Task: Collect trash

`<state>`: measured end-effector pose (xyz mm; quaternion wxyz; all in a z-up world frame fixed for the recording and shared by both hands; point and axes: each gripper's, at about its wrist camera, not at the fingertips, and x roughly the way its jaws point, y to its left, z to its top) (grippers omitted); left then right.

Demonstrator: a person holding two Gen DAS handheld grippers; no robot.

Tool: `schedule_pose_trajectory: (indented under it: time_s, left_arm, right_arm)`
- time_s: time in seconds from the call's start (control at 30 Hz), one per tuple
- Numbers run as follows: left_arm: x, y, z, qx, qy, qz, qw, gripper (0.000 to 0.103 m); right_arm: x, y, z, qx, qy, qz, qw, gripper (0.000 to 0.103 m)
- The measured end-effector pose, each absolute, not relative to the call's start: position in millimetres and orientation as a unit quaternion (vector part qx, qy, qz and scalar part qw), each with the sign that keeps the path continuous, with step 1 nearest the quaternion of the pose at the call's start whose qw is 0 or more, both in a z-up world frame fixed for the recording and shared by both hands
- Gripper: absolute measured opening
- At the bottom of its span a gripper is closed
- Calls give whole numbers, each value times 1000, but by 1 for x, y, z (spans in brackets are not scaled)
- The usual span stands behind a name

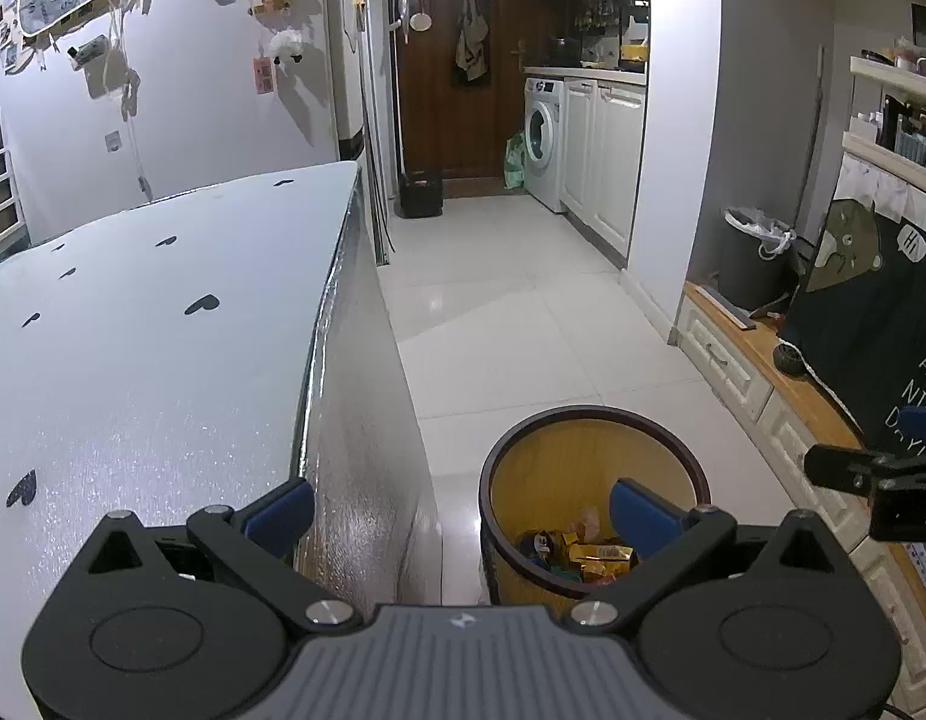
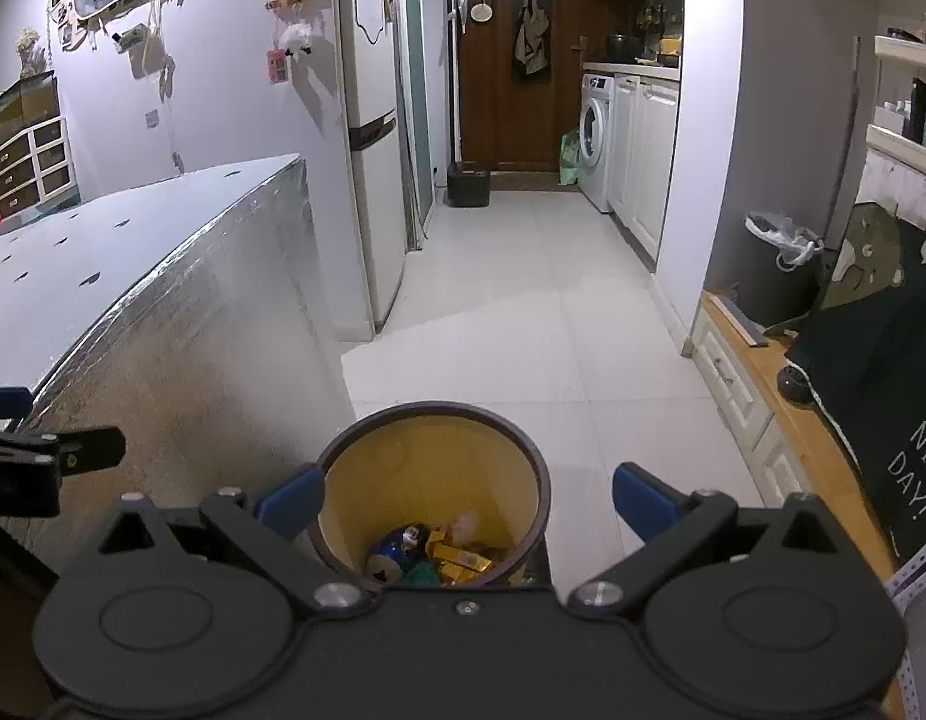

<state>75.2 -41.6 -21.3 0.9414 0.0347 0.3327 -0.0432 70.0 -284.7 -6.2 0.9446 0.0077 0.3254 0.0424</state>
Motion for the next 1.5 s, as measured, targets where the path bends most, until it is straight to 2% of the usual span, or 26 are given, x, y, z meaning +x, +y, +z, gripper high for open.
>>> schedule_pose_trajectory:
  time_s: [1.5]
  left_arm:
    - [65, -42, -33, 19, 324, -37, 945, 103]
  right_arm:
    - [58, -279, -3, -16, 315, 35, 948, 103]
